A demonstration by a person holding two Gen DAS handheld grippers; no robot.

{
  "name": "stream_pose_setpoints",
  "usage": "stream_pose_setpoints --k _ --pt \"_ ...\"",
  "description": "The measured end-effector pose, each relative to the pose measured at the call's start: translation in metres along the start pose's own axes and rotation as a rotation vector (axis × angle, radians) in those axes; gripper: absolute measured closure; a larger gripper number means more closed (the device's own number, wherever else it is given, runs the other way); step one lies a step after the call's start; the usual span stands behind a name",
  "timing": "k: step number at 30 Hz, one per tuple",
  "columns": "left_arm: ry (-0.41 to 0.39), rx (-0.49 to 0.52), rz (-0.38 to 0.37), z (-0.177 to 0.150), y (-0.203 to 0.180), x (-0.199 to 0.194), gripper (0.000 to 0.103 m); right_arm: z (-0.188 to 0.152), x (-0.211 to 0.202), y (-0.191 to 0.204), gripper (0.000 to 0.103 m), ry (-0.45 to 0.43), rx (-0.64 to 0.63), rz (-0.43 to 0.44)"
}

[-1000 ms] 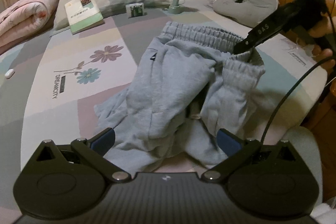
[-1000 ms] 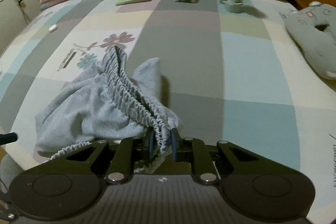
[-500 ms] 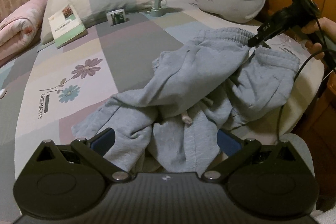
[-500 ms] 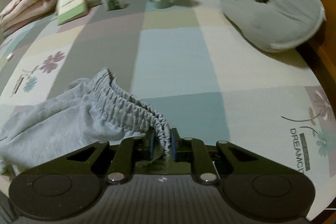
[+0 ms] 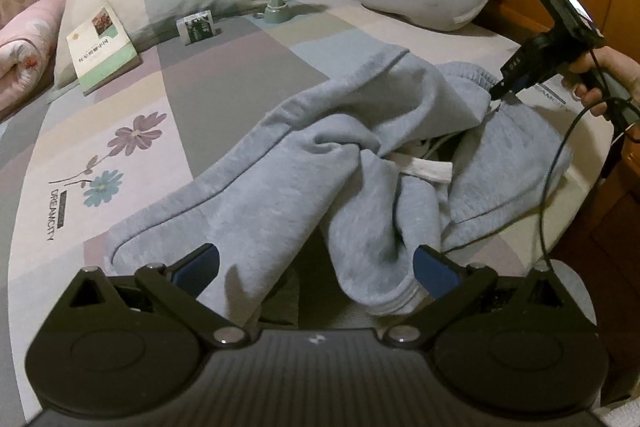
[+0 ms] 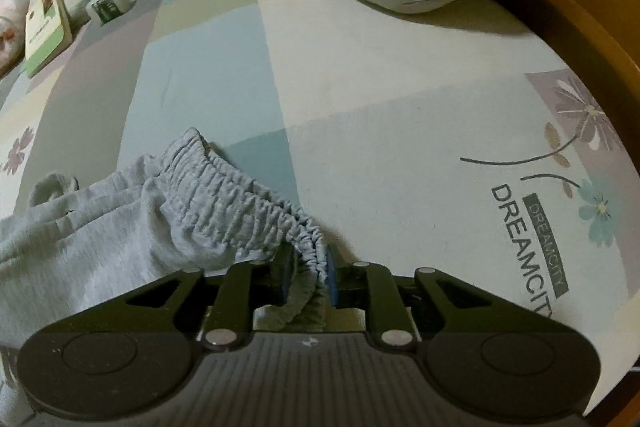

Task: Fold clothes
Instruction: 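Lift the waistband with the right gripper and pull it away to unfold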

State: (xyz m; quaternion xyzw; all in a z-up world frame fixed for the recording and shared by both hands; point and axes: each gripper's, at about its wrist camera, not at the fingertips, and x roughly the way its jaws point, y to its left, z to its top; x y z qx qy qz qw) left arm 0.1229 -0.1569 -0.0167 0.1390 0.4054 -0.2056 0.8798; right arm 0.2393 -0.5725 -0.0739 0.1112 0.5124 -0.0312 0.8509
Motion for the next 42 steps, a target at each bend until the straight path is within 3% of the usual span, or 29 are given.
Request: stream_pose_setpoints --k 4,8,10,19,20,21,23,29,37,39,42 --pt "-0.001 -0.002 -0.012 0.001 -0.001 0.002 0.001 0.01 -0.02 0.003 0.073 -0.032 -0.037 0.027" --pt "-0.004 -0.005 -0.024 0.002 -0.005 0.004 0.001 0.031 -0.032 0.019 0.046 -0.08 -0.103 0.086" --pt "0.002 -0.009 -0.023 0.002 -0.005 0.006 0.001 0.041 -0.027 0.03 0.046 -0.084 -0.142 0.108" --pt "0.031 -0.029 -0.017 0.0 -0.003 0.017 0.001 0.07 0.047 0.047 0.045 0.082 -0.166 0.265" --pt "0.036 -0.034 -0.016 0.0 -0.003 0.019 0.001 0.07 0.053 0.047 0.045 0.098 -0.167 0.28" --pt "0.039 -0.037 -0.015 0.0 -0.003 0.021 0.001 0.069 0.056 0.048 0.054 0.107 -0.171 0.294" --pt "0.044 -0.04 -0.017 0.001 -0.002 0.025 0.001 0.067 0.055 0.051 0.078 0.099 -0.185 0.327" --pt "0.049 -0.047 -0.022 0.004 -0.003 0.033 0.001 0.076 0.043 0.061 0.083 -0.034 -0.211 0.26" --pt "0.025 -0.073 -0.015 0.007 0.003 0.032 0.001 0.137 0.047 0.054 0.086 -0.177 -0.068 0.18" --pt "0.015 -0.081 -0.012 0.008 0.005 0.031 0.001 0.15 0.052 0.05 0.086 -0.189 -0.026 0.184" --pt "0.01 -0.082 -0.019 0.008 0.007 0.029 0.001 0.158 0.069 0.053 0.083 -0.135 -0.03 0.177"
